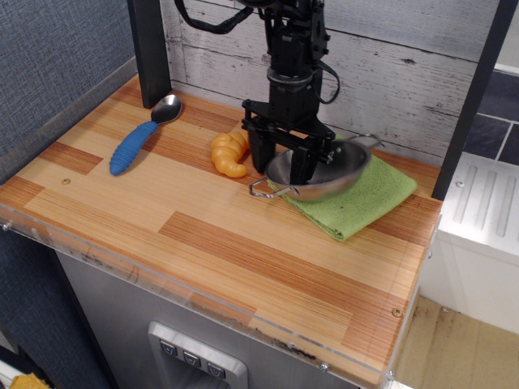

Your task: Move the bowl to the lower left in front of the spoon

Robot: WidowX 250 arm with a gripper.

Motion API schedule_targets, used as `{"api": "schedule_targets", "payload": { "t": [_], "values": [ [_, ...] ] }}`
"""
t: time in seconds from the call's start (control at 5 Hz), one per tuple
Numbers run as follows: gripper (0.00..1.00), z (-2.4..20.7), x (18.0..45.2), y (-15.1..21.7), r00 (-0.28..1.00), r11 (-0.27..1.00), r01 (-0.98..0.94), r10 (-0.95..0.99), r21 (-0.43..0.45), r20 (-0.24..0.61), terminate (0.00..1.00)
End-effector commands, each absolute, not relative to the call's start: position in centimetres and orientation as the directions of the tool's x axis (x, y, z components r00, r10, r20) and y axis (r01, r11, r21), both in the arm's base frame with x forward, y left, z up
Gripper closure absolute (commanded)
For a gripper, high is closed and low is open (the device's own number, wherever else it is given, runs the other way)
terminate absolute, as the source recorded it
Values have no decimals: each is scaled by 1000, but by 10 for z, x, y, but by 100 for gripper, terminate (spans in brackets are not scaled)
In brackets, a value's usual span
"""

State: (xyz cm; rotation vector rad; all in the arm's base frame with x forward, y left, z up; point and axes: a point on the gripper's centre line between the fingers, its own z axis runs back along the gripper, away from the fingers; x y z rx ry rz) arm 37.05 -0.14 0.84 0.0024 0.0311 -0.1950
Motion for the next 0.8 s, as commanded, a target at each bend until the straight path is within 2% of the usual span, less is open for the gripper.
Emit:
{"api": "schedule_targets", "payload": {
  "t": [0.0,0.2,0.4,0.6],
  "values": [
    [100,35,366,-7,976,977,213,-212,-11,37,0],
    [100,49,361,-9,974,976,215,-213,-24,73,0],
    [100,78,356,-13,968,970,226,-213,-93,131,0],
    [100,107,349,-6,961,965,235,-212,-120,177,0]
  ]
}}
